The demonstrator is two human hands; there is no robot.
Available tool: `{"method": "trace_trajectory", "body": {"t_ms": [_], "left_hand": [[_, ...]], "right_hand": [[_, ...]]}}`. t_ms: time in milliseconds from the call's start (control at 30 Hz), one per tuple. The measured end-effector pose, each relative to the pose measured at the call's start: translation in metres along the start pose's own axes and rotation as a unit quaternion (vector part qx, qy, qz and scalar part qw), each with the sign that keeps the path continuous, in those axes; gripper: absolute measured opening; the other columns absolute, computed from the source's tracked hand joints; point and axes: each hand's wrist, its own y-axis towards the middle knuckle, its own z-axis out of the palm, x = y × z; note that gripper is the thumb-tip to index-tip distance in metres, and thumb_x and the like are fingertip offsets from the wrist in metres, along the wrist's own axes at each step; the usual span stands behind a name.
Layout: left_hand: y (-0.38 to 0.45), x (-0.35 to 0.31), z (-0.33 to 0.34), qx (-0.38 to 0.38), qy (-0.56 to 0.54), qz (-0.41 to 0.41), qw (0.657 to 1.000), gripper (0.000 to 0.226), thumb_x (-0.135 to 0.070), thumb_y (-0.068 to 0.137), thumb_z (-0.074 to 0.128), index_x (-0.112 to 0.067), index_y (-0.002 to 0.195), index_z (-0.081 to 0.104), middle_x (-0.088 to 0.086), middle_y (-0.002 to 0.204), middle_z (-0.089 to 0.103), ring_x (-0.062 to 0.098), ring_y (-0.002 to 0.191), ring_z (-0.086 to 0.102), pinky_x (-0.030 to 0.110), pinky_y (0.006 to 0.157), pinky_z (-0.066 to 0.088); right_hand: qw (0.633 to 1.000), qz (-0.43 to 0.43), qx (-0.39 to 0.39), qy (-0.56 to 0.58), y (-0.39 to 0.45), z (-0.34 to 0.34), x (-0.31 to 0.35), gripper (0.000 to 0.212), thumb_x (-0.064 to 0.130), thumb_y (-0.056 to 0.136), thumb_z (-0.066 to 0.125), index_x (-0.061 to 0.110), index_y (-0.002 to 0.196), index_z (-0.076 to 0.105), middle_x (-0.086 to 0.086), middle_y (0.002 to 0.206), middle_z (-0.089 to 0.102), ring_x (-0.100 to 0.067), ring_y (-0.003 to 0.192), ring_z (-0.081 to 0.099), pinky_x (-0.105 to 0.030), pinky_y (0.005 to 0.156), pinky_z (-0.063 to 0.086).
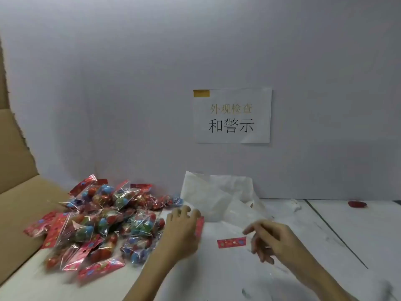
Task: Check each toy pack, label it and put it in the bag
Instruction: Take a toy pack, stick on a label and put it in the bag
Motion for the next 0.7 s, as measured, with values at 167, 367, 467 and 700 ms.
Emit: {"method": "trace_trajectory", "body": {"t_ms": [167,367,467,700], "left_hand": [[0.037,0.005,0.023,0.046,0.096,-0.055,0.993,0.050,-0.044,0.093,0.045,-0.023,0.138,0.044,0.006,0.137,0.048,0.033,0.125,0.041,0.042,0.111,0.032],[0.043,0.003,0.050,-0.018,0.079,-0.032,0.996,0.053,-0.058,0.098,0.038,-0.025,0.138,0.049,-0.001,0.138,0.051,0.025,0.123,0.044,0.036,0.106,0.036],[0.041,-0.001,0.052,-0.041,0.073,-0.004,0.996,0.044,-0.050,0.102,0.039,-0.025,0.136,0.052,-0.004,0.141,0.051,0.021,0.124,0.044,0.031,0.106,0.037],[0.038,-0.018,0.034,-0.180,0.000,0.051,0.982,0.023,-0.014,0.104,0.049,-0.018,0.122,0.063,-0.002,0.126,0.066,0.021,0.108,0.061,0.031,0.098,0.045]], "right_hand": [[0.992,0.005,-0.087,-0.091,0.066,0.015,-0.025,0.027,0.016,0.109,0.050,0.013,0.097,0.074,-0.008,0.070,0.069,-0.022,0.055,0.057,-0.023,0.052,0.044],[0.988,-0.006,-0.116,-0.101,0.078,0.017,-0.051,0.024,0.016,0.108,0.052,0.020,0.095,0.073,-0.006,0.068,0.069,-0.016,0.050,0.055,-0.028,0.056,0.049],[0.987,-0.018,-0.127,-0.099,0.078,0.015,-0.054,0.025,0.015,0.108,0.053,0.020,0.094,0.073,-0.008,0.068,0.068,-0.017,0.050,0.055,-0.026,0.057,0.050],[0.987,-0.016,-0.140,-0.076,0.077,0.015,-0.054,0.021,0.012,0.107,0.053,0.019,0.100,0.072,-0.008,0.073,0.070,-0.021,0.056,0.063,-0.034,0.051,0.053]]}}
